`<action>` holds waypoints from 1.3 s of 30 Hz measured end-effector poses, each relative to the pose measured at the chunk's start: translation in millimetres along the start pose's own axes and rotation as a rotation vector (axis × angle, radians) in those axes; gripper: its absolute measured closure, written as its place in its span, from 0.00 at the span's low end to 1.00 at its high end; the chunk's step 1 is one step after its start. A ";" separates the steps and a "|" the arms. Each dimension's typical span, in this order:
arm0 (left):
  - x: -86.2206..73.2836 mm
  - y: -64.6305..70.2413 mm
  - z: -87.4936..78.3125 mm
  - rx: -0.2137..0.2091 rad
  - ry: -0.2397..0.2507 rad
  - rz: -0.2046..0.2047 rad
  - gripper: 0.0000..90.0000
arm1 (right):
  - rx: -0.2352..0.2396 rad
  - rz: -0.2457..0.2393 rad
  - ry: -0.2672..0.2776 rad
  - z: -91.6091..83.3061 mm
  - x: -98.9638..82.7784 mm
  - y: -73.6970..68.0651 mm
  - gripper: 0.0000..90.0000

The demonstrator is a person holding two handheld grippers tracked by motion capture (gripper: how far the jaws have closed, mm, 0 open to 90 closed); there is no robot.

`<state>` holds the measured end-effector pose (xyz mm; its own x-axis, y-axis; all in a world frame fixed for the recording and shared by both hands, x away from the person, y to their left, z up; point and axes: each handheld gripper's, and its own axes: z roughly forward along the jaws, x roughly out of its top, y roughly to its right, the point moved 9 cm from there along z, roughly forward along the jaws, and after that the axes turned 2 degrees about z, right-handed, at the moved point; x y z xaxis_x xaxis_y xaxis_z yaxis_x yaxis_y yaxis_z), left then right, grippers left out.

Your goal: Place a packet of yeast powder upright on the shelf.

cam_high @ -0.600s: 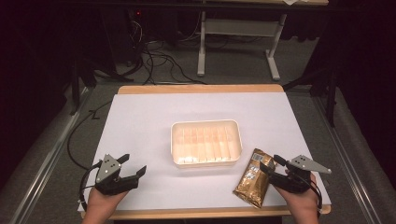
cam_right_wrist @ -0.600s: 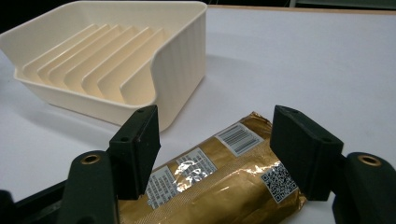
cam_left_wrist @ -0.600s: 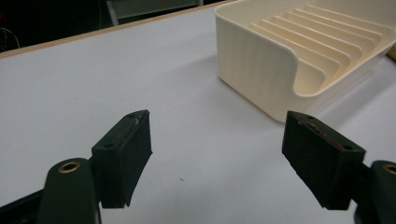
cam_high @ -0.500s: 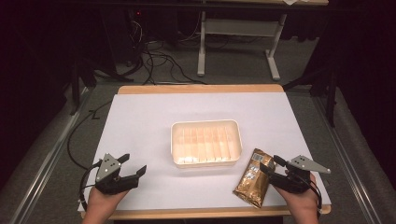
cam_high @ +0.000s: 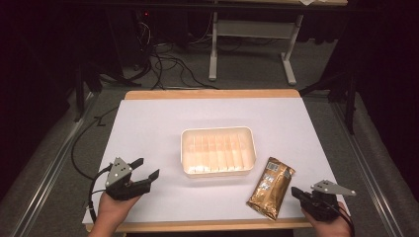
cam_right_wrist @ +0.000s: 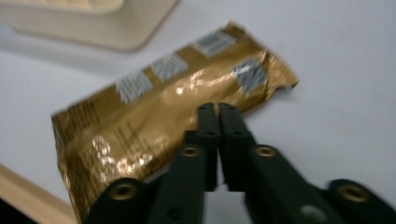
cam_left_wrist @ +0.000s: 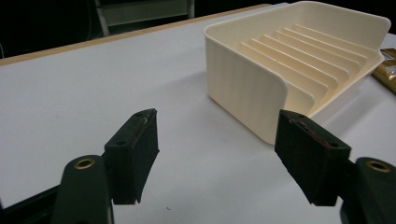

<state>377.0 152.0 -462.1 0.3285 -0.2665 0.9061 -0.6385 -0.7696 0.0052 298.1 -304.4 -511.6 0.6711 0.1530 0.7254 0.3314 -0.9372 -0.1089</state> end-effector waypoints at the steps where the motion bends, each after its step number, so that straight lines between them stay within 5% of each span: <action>1: 0.3 0.8 -0.1 -0.003 0.000 0.000 0.34 | 0.000 0.000 0.000 0.0 0.0 0.0 1.00; 7: 0.9 1.4 3.4 -0.004 -0.005 0.014 0.33 | 0.043 -0.070 -0.147 13.8 -22.1 -18.5 1.00; 13: -0.1 2.1 3.0 -0.002 -0.008 0.019 0.33 | 0.089 -0.102 -0.145 20.2 -19.0 -33.9 1.00; 18: -5.3 -1.1 -3.8 0.016 -0.014 0.024 0.33 | 0.147 -0.192 -0.156 31.1 -12.2 -60.0 1.00; 22: -8.3 -4.1 -9.5 0.032 -0.015 0.021 0.33 | 0.179 -0.219 -0.154 36.1 -7.4 -68.7 1.00; 26: -10.8 -6.5 -14.2 0.046 -0.014 0.017 0.33 | 0.205 -0.174 -0.084 28.1 4.5 -64.0 1.00; 30: -12.7 -8.7 -15.0 0.055 -0.021 0.016 0.33 | 0.166 -0.102 -0.008 19.4 14.2 -38.3 1.00; 34: -13.3 -8.4 -15.3 0.056 -0.024 0.020 0.33 | 0.118 -0.044 0.017 18.0 17.3 -17.3 0.99; 39: -13.1 -9.0 -18.0 0.064 -0.019 0.024 0.33 | 0.117 -0.018 0.025 17.3 19.2 -12.3 1.00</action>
<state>365.9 172.9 -466.3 0.3271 -0.2956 0.8976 -0.6005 -0.7984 -0.0441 318.3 -284.5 -508.1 0.6480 0.1600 0.7447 0.4195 -0.8910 -0.1736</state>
